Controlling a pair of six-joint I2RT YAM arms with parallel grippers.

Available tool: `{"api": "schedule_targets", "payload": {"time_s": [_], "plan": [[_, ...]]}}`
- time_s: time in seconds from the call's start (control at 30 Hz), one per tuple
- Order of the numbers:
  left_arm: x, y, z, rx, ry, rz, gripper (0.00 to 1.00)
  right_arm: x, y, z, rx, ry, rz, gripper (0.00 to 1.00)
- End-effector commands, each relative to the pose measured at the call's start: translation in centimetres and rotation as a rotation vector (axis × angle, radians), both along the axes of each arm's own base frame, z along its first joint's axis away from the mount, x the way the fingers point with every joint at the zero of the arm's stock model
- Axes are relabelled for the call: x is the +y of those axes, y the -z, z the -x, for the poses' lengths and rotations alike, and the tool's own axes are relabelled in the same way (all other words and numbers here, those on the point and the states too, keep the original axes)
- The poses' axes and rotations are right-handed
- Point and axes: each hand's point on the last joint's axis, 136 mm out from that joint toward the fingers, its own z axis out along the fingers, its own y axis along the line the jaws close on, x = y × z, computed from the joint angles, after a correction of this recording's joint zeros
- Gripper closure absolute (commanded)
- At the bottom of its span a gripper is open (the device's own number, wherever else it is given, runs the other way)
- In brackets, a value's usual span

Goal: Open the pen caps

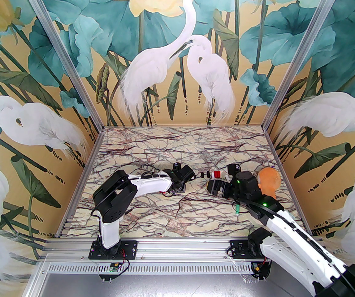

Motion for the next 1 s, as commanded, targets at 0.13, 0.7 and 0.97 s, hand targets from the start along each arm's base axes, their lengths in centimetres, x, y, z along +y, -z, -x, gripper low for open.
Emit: {"api": "schedule_targets", "payload": {"time_s": [0.13,0.7,0.97], "plan": [[-0.1,-2.5,-0.8,-0.033,0.006,0.011,0.65,-1.4,-0.5,-0.5,-0.047,0.053,0.061,0.0],[-5.3,-15.1,5.8,-0.169,0.44,0.639,0.0,-8.2,3.4,-0.8,0.195,0.307,0.266,0.25],[-6.6,-17.2,10.3,-0.166,0.674,0.851,0.01,-12.1,6.6,-0.9,0.332,0.42,0.347,0.47]]}}
